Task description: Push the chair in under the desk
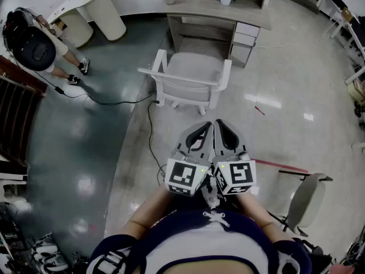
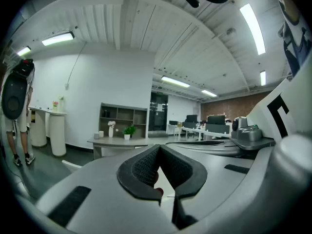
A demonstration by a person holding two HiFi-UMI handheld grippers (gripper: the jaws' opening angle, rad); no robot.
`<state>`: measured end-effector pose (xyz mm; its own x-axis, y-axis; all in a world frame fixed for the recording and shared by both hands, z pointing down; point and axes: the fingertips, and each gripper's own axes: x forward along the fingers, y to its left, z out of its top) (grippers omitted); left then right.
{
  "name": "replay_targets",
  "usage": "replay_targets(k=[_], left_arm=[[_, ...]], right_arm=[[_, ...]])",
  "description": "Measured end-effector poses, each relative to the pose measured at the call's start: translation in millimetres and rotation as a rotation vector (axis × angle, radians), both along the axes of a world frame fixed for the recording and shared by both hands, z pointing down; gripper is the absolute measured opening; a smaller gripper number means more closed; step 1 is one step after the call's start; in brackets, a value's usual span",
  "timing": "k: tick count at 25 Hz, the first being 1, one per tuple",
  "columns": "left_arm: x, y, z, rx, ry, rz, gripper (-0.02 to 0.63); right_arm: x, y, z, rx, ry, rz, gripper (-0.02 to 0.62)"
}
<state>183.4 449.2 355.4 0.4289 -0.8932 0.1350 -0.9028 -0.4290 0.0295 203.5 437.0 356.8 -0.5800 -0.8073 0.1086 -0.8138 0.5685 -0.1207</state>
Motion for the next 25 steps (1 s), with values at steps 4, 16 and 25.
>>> replay_targets(k=[4, 16, 25], left_arm=[[-9.5, -11.3, 7.4, 0.007, 0.014, -0.020, 0.008], [-53.4, -87.9, 36.2, -0.067, -0.048, 0.061, 0.008], [-104.3, -151.0, 86.7, -0.180, -0.248, 0.198, 0.009]], right_arm=[[-10.5, -10.6, 9.1, -0.007, 0.011, -0.017, 0.009], [-57.2, -87.3, 34.6, -0.043, 0.080, -0.047, 0.010], [-102.6, -151.2, 82.8, -0.114, 0.301, -0.102, 0.012]])
